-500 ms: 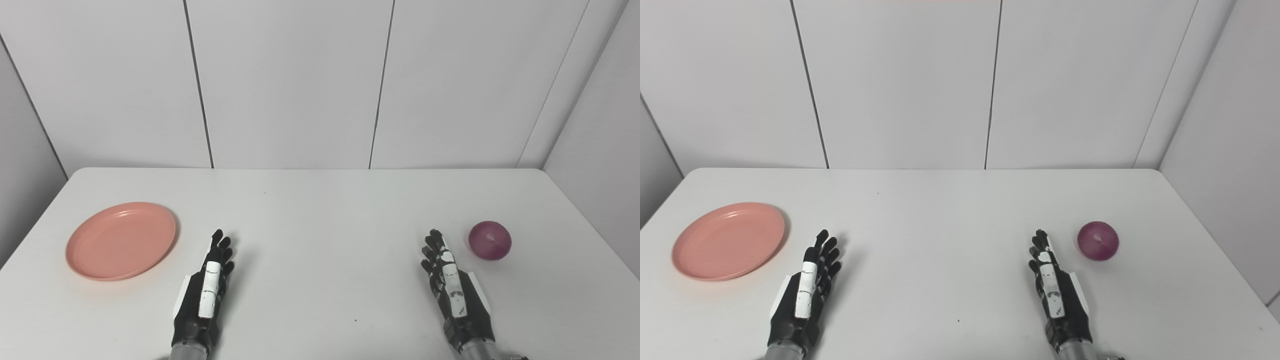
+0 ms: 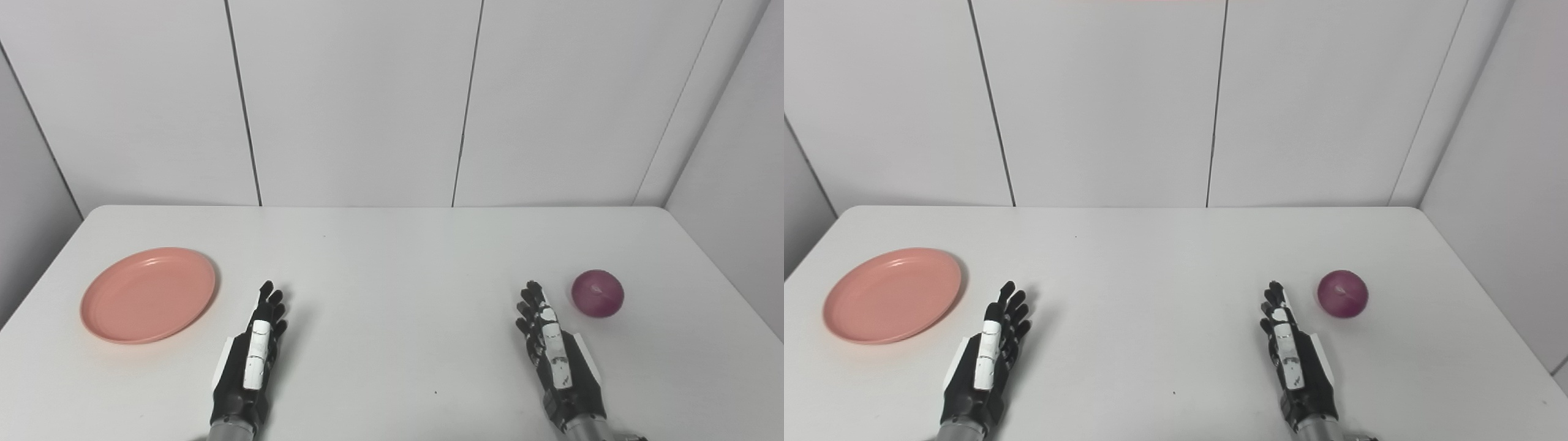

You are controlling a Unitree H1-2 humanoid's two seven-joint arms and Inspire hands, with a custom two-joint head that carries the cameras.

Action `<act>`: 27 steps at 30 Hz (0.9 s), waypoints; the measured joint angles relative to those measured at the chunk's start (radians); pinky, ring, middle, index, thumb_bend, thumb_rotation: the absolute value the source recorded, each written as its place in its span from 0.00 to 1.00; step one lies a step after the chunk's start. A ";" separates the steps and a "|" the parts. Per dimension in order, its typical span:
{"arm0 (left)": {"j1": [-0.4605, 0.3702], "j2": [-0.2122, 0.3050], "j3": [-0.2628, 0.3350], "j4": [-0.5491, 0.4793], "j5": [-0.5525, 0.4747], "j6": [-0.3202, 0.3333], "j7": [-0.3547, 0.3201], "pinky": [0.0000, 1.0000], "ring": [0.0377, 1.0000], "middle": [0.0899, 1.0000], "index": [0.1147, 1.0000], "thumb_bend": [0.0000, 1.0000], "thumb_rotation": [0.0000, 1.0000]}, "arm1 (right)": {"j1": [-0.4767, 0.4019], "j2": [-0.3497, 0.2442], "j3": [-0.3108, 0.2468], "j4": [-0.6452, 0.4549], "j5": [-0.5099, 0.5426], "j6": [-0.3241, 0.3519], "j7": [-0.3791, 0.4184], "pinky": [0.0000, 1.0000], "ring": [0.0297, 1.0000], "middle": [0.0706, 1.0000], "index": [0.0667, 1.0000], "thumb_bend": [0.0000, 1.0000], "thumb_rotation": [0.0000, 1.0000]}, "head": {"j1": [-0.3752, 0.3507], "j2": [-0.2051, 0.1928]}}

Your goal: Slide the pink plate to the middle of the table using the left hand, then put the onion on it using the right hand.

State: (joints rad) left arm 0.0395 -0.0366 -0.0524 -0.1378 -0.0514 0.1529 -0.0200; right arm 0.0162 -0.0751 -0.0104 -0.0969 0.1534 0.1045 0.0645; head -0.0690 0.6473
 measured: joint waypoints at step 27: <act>0.001 -0.008 -0.008 0.000 0.009 -0.006 0.005 1.00 1.00 1.00 1.00 0.82 1.00 | 0.000 -0.015 -0.002 0.003 0.040 0.000 0.014 1.00 1.00 1.00 0.99 0.92 1.00 | 0.095 -0.029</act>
State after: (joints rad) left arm 0.0405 -0.0444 -0.0603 -0.1376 -0.0425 0.1474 -0.0145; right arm 0.0163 -0.0900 -0.0127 -0.0943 0.1931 0.1043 0.0786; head 0.0258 0.6183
